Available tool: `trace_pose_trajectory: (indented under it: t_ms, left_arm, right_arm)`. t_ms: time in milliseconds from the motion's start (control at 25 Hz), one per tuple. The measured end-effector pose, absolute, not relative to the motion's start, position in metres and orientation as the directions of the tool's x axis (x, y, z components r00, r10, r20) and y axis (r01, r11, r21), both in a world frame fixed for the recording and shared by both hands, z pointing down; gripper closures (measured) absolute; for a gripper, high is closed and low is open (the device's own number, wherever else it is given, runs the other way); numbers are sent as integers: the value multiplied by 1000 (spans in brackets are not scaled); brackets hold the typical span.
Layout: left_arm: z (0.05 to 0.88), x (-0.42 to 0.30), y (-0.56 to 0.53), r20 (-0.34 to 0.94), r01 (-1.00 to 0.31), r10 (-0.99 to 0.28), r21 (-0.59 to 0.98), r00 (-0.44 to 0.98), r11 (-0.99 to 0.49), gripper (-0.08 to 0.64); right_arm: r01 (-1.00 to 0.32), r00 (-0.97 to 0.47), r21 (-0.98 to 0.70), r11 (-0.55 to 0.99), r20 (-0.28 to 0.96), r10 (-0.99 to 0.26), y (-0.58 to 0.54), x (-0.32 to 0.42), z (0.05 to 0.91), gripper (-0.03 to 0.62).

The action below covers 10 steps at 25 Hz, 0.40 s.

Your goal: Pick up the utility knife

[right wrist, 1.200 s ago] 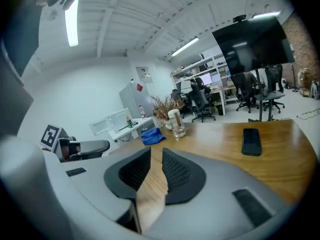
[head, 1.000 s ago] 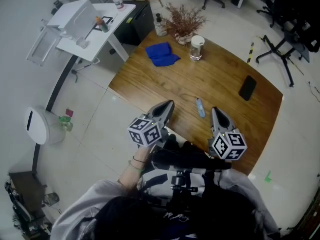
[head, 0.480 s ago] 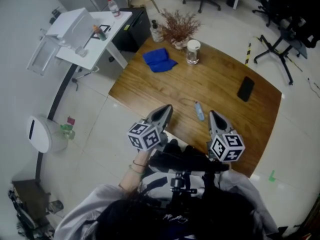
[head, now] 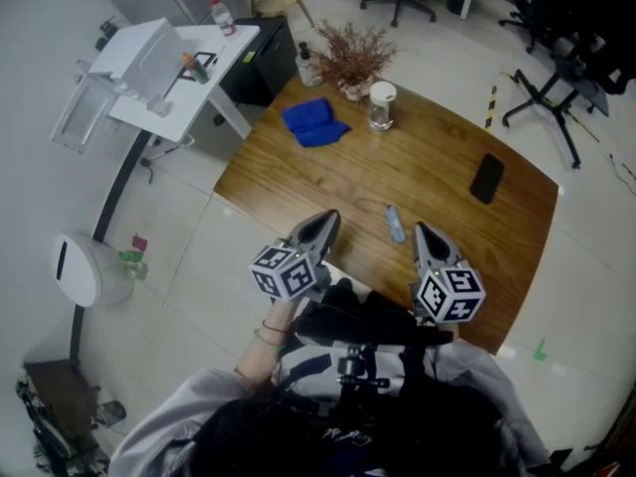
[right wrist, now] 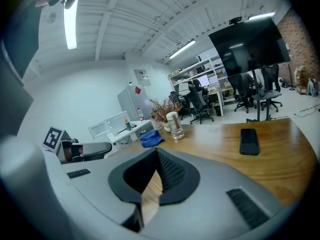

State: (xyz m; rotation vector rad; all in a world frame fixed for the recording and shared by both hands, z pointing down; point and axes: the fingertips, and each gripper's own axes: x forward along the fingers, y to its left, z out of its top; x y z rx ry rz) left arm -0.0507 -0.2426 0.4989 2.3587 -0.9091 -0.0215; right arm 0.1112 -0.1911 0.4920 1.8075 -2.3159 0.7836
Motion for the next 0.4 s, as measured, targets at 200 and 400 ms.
trace_pose_trajectory:
  t_ms: [200, 400]
  left_arm:
    - [501, -50, -245, 196, -601, -609, 547, 769, -583, 555]
    - [505, -51, -250, 197, -600, -608, 550, 769, -581, 554]
  right_arm:
    - [-929, -288, -333, 158, 387, -876, -193, 111, 494, 579]
    - [-932, -284, -330, 154, 394, -874, -197, 111, 498, 578]
